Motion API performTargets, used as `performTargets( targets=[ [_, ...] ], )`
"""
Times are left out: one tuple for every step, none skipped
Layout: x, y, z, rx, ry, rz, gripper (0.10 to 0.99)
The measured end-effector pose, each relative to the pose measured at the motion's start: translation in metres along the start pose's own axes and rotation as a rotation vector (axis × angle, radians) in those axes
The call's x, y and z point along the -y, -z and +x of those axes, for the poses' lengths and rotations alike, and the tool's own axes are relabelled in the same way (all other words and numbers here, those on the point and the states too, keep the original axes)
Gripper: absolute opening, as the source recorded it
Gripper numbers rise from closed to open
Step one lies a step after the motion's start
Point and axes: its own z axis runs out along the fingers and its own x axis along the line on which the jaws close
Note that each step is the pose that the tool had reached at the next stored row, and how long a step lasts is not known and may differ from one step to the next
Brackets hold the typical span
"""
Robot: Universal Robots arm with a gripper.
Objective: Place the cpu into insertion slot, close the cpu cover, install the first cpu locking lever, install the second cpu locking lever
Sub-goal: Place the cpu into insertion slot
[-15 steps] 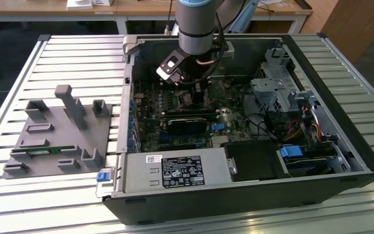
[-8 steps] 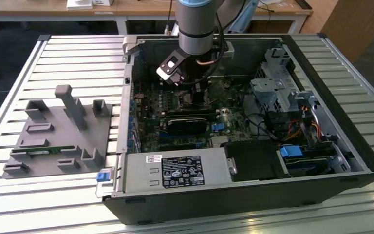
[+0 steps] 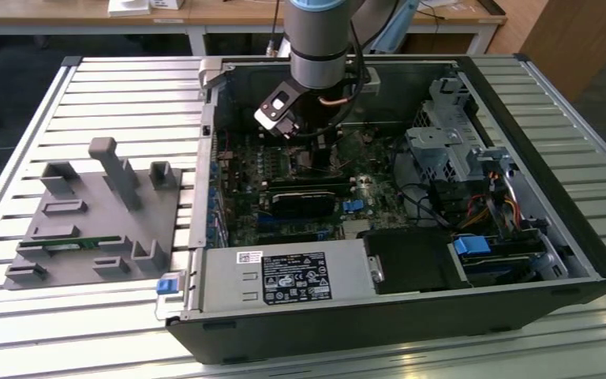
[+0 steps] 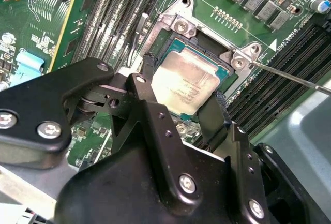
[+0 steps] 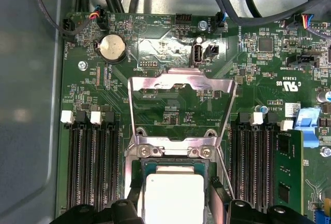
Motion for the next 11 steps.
performTargets(
  targets=[
    [0.0000, 0.0000, 0.0000, 0.0001, 0.000, 0.000, 0.612],
    [0.0000, 0.0001, 0.0000, 0.0002, 0.000, 0.000, 0.600],
    [0.0000, 0.0001, 0.0000, 0.0003, 0.001, 0.000, 0.600],
    [-0.0001, 0.0001, 0.0000, 0.0003, 0.001, 0.000, 0.537],
    [-0.0001, 0.0001, 0.0000, 0.0003, 0.001, 0.000, 0.537],
    [-0.0001, 0.0001, 0.0000, 0.0002, 0.001, 0.000, 0.537],
    [-0.0001, 0.0001, 0.0000, 0.0002, 0.001, 0.000, 0.537],
    [-0.0001, 0.0001, 0.0000, 0.0002, 0.001, 0.000, 0.537],
    [-0.0001, 0.0001, 0.0000, 0.0002, 0.001, 0.000, 0.537],
    [-0.0001, 0.0000, 0.0000, 0.0001, 0.001, 0.000, 0.537],
    [-0.0001, 0.0000, 0.0001, 0.0000, 0.001, 0.000, 0.537]
  ],
)
